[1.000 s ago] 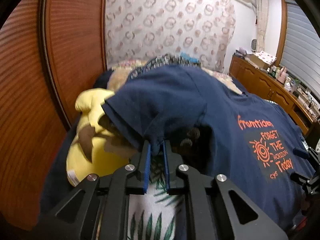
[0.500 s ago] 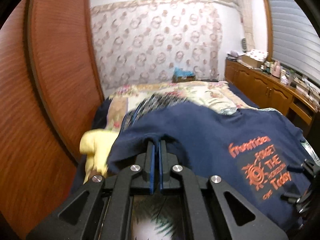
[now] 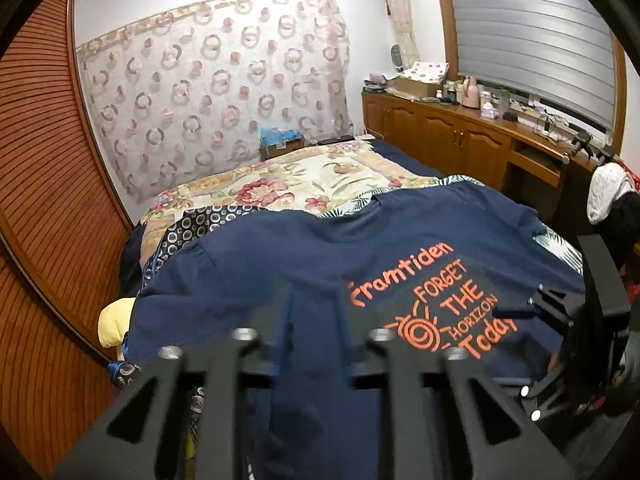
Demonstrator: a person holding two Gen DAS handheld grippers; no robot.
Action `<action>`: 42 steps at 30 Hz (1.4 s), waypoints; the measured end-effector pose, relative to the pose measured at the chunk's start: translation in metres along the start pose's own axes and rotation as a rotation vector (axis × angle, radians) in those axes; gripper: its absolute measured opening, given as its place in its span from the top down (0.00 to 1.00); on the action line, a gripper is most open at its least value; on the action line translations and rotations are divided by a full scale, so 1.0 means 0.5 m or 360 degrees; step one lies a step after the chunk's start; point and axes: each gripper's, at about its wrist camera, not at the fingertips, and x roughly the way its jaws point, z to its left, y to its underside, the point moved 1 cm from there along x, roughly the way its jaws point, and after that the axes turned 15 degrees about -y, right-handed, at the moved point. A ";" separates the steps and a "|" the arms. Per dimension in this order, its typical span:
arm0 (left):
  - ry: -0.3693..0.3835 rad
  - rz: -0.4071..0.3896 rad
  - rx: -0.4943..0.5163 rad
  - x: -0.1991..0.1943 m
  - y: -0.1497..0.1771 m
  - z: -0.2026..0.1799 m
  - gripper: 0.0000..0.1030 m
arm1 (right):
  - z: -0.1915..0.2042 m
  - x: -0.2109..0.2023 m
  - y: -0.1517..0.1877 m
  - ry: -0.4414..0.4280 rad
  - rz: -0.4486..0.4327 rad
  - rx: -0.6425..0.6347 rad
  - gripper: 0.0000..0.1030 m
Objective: Fold small clothes
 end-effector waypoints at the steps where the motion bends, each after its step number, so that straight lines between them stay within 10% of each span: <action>1: -0.0006 0.0006 -0.0004 0.000 0.003 0.006 0.48 | 0.001 0.000 0.001 0.0000 -0.0001 0.0000 0.13; 3: -0.0027 0.0024 -0.0041 0.007 0.009 0.025 0.23 | -0.001 0.000 0.000 -0.0001 0.0000 0.0002 0.13; 5: -0.0041 0.0046 -0.0110 0.014 0.017 0.056 0.22 | -0.001 0.000 0.000 0.0001 0.0001 0.0002 0.13; 17: -0.0344 0.0192 -0.0472 0.112 0.095 0.224 0.22 | 0.003 -0.001 -0.022 -0.0037 0.0014 -0.0016 0.13; 24: -0.0232 0.0351 -0.0562 0.181 0.127 0.255 0.39 | 0.040 0.007 -0.106 -0.0099 -0.0059 -0.0144 0.13; 42: -0.0221 0.0528 -0.0552 0.254 0.168 0.284 0.37 | 0.049 0.014 -0.104 -0.0135 -0.0050 -0.0129 0.13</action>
